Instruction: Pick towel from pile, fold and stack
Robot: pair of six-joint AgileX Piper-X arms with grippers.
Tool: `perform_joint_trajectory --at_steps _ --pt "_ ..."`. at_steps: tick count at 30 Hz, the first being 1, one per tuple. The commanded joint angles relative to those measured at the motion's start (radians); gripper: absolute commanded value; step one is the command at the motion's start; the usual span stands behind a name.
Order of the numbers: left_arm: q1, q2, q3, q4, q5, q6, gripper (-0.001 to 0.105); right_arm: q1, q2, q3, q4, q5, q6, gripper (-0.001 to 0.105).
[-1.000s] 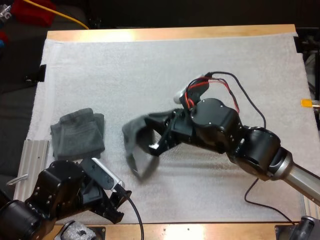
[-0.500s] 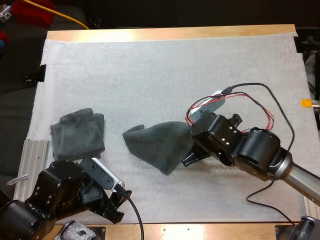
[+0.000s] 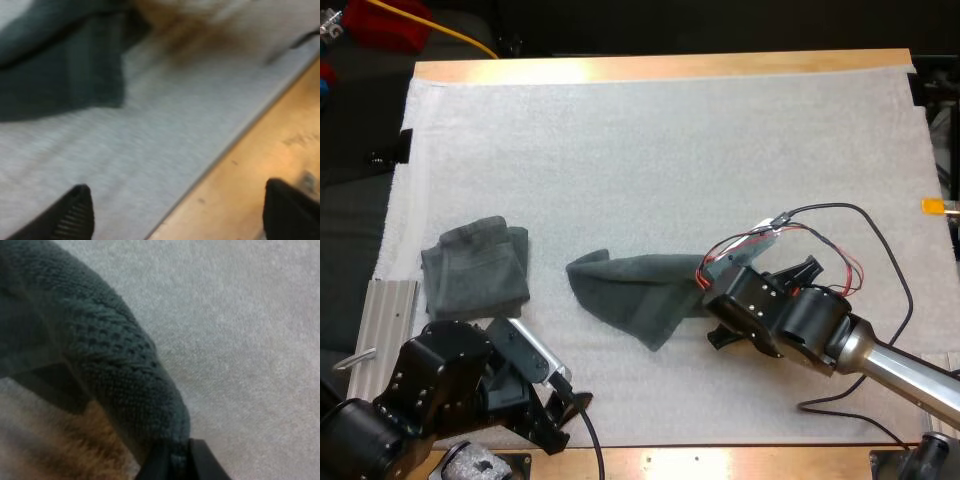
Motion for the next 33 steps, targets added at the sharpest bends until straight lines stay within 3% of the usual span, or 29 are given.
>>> perform_joint_trajectory --at_steps 1,6,11,25,29,33 --pt "-0.005 -0.003 0.004 -0.015 0.032 -0.009 0.070 -0.015 -0.007 -0.002 -0.004 0.018 -0.005 0.001" --pt "-0.005 -0.003 0.007 -0.070 0.057 -0.009 0.070 -0.062 -0.007 -0.002 -0.016 0.004 -0.005 0.001" --pt "-0.005 -0.003 0.007 -0.109 0.184 -0.009 0.070 -0.070 -0.007 -0.002 -0.024 -0.013 -0.005 0.001" --pt "-0.005 0.054 0.010 -0.134 0.175 -0.008 0.070 -0.074 -0.007 -0.002 -0.061 -0.014 -0.005 0.001" --pt "-0.005 0.120 0.031 -0.151 0.106 0.016 0.070 -0.074 -0.007 -0.002 -0.061 -0.031 -0.005 0.001" --pt "-0.005 0.184 0.058 -0.163 0.096 0.032 0.069 -0.074 -0.007 -0.002 -0.061 -0.065 0.004 0.001"
